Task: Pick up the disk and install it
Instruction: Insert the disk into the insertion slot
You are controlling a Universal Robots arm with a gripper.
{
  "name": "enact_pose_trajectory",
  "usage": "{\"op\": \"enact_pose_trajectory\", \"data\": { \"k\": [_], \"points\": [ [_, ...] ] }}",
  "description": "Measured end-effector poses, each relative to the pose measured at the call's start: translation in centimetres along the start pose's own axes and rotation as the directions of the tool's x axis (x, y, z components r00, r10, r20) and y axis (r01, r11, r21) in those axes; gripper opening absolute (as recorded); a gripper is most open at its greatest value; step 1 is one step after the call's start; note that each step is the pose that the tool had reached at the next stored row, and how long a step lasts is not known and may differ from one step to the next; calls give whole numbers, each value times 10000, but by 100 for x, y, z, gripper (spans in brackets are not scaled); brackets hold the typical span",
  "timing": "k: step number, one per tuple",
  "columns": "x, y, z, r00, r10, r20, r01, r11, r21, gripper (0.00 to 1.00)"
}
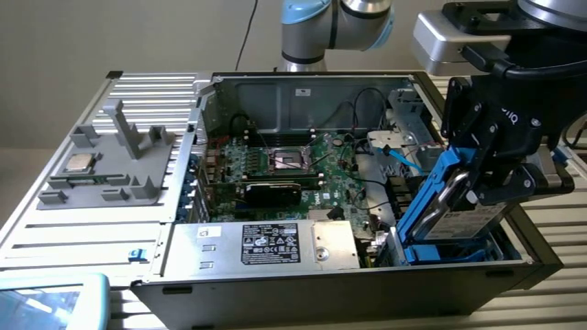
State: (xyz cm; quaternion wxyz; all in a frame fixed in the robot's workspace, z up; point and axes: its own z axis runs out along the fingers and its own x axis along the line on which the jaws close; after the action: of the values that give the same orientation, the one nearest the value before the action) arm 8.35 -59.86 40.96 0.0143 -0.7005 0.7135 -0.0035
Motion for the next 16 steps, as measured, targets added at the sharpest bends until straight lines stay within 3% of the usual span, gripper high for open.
{"op": "enact_pose_trajectory", "data": {
  "k": [16],
  "points": [
    [1,1,34,10000,0,-4,0,10000,1,37]
  ]
}}
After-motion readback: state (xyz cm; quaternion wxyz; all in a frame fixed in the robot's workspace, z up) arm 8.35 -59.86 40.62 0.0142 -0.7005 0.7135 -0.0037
